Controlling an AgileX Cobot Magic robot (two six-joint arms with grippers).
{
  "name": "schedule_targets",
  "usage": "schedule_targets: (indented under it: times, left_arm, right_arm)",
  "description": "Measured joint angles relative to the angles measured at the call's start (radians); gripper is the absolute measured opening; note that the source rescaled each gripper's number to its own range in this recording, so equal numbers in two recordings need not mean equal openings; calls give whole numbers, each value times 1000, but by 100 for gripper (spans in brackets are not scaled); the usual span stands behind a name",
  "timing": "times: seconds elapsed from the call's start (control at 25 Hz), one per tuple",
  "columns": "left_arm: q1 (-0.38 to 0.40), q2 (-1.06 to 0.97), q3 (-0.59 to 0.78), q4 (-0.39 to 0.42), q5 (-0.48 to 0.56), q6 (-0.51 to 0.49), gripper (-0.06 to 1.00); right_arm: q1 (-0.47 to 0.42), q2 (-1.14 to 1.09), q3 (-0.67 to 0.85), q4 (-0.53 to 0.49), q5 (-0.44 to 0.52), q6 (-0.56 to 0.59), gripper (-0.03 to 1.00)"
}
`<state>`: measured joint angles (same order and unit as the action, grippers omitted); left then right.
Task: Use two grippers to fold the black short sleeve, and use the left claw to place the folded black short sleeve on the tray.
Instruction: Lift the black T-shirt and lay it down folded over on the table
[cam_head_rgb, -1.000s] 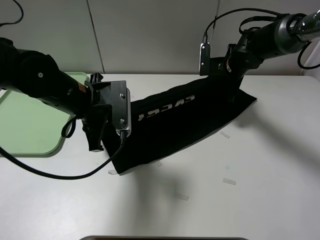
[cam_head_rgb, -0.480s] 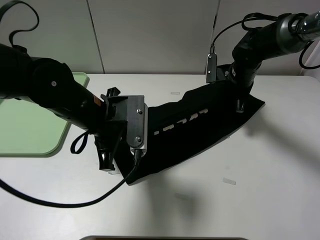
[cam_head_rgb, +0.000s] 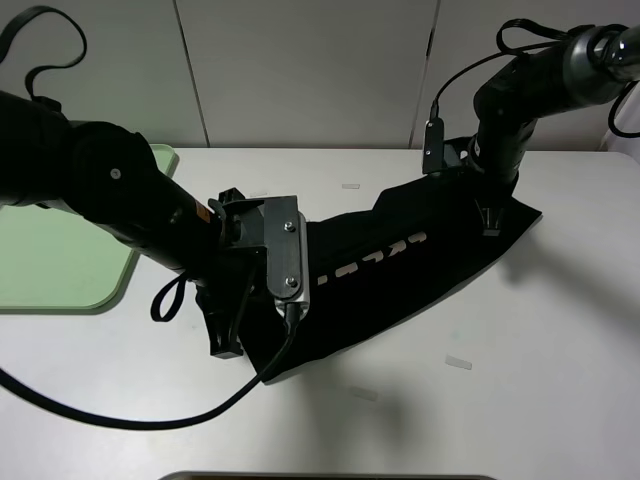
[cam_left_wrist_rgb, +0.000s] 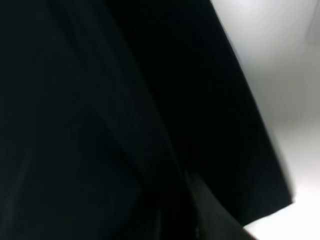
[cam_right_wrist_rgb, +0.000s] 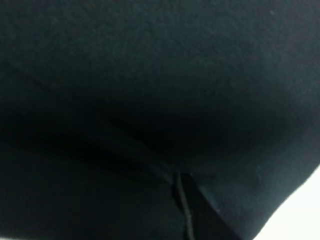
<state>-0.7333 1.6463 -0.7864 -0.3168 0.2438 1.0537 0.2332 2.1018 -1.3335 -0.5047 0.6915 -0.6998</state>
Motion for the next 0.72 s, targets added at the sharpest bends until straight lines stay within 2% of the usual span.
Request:
schedule_targets:
  times: [0.12,0.2,0.28,0.36,0.4,0.48,0.6,0.72]
  left_arm:
    - [0,-2,12,-54,116,2,15]
    - [0,-1,23,-81,160,14,34]
    - [0,-1,23,-105,160,21,53]
    - [0,-1,23,-114,156,25,67]
    - [0,-2,23,-115,151,25,71]
    - [0,-2,23,-116,147,26,75]
    - [0,-2,23,-118,128,27,76]
    - [0,-4,23,-118,92,28,77]
  right_arm:
    - [-42,0,35,-49,10,-46,1]
    - [-78,0,49,-85,28,-61,11]
    - [-94,0,53,-94,29,-66,34]
    - [-94,0,53,-94,17,-64,68]
    - [-94,0,53,-94,2,-60,81]
    - [-94,0,53,-94,-30,-37,93]
    - [-92,0,53,-92,-54,1,98]
    - [-91,-19,53,-91,-57,13,100]
